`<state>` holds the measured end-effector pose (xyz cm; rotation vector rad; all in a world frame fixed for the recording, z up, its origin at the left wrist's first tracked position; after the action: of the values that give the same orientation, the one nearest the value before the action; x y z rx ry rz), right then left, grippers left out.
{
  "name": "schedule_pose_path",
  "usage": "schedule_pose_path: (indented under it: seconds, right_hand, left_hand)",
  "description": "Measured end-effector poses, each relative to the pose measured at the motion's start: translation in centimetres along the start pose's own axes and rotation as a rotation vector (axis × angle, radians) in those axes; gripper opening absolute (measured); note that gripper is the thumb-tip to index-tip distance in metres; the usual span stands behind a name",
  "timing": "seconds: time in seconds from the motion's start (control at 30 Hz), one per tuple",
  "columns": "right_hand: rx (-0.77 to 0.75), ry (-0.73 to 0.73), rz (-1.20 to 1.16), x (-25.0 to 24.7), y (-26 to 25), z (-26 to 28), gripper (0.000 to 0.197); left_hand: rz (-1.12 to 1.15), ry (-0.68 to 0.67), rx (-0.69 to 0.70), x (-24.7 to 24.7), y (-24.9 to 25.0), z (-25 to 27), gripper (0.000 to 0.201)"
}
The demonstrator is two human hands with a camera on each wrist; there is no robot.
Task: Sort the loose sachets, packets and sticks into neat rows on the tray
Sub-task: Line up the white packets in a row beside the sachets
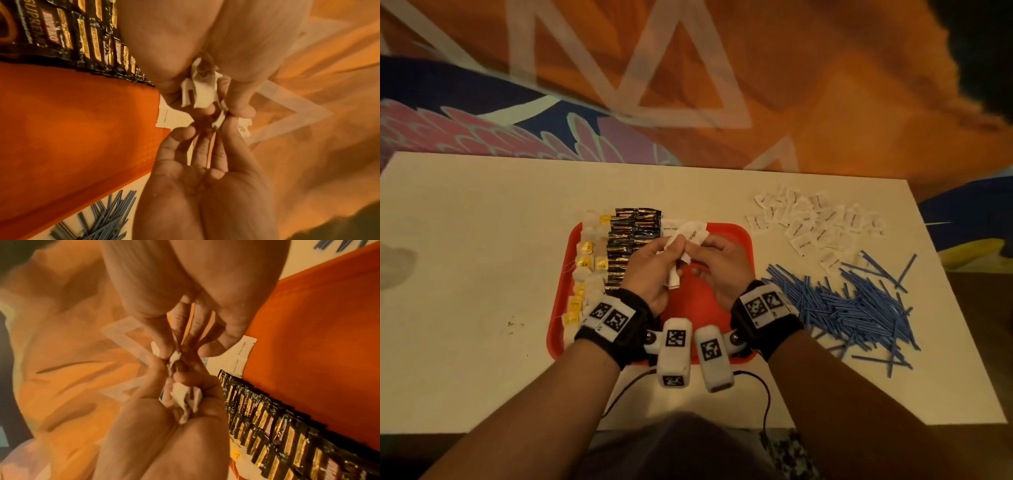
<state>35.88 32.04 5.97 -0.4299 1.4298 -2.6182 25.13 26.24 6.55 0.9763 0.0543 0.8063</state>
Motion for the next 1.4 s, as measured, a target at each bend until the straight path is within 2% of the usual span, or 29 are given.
schedule_pose_path:
  seconds: [0.1,0.2,0.27,0.33,0.47,0.6,0.77,0.87,0.93,1.1,1.17,1.23,1.33,1.4]
  right_hand:
    - [-0.001,-0.014,0.029,-0.4,-0.3,-0.1,0.012]
    - [-0.047,-0.028,0.111,-0.9,-0.7,-0.4,0.018]
    - [-0.051,-0.034,0.125,-0.9,-1.0,-0.3,0.013]
    - [-0.016,-0.031,0.088,-0.7,-1.0,-0.2,0.007]
    - [0.071,0.002,0.012,-0.3,-0.6,-0.2,0.014]
    - [0.105,0.013,-0.044,0.1,-0.3,-0.5,0.007]
    - [0.135,-0.032,-0.127,0.6,0.2,-0.8,0.018]
    - [0.04,-0.048,0.168,0.5,0.7,-1.3,0.011]
    - [-0.026,-0.029,0.336,0.4,0.9,-1.9,0.016]
    - [-0.054,-0.006,0.43,0.7,1.3,-4.2,0.009]
    - [-0.06,0.054,0.483,0.0,1.7,-5.8,0.006]
    - [-0.063,0.122,0.59,-0.9,2.1,-7.9,0.012]
    - [-0.011,0.186,0.737,-1.9,3.0,-10.4,0.035]
    - [0.022,0.217,0.764,-2.2,3.7,-11.9,0.038]
  left_hand:
    - [-0.129,0.057,0.092,-0.6,0.6,-0.1,0.013]
    - [-0.427,0.035,0.285,-0.9,1.7,-0.5,0.009]
    - [-0.518,0.027,0.353,-1.0,2.3,-0.7,0.009]
    - [-0.474,0.043,0.341,-1.3,2.5,-0.9,0.011]
    - [-0.332,0.044,0.276,-1.6,2.0,-1.2,0.011]
    - [-0.295,0.025,0.231,-2.1,1.8,-1.6,0.009]
    - [-0.295,0.036,0.223,-2.8,1.9,-2.5,0.007]
    - [-0.28,0.055,0.205,-3.3,2.1,-3.2,0.011]
    - [-0.277,0.063,0.168,-3.7,2.2,-3.5,0.018]
    - [-0.294,0.176,0.093,-5.1,2.6,-4.6,0.029]
    - [-0.272,0.214,0.08,-6.4,2.9,-5.3,0.028]
    - [-0.253,0.214,0.067,-7.5,3.0,-5.9,0.026]
    - [-0.234,0.21,0.05,-9.0,3.0,-6.3,0.021]
    - [-0.227,0.23,0.039,-9.8,3.2,-6.1,0.019]
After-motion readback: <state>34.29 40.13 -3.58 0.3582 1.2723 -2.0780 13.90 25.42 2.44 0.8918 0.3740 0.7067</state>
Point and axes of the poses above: each hand's wrist, its own z-axis away from the middle knuckle, its own x-axis out of the palm, y = z × x, the point moved 6 cm from there along -z, towards the middle knuckle, and after that the axes turned 3 degrees about y, right-handed, at the moved point
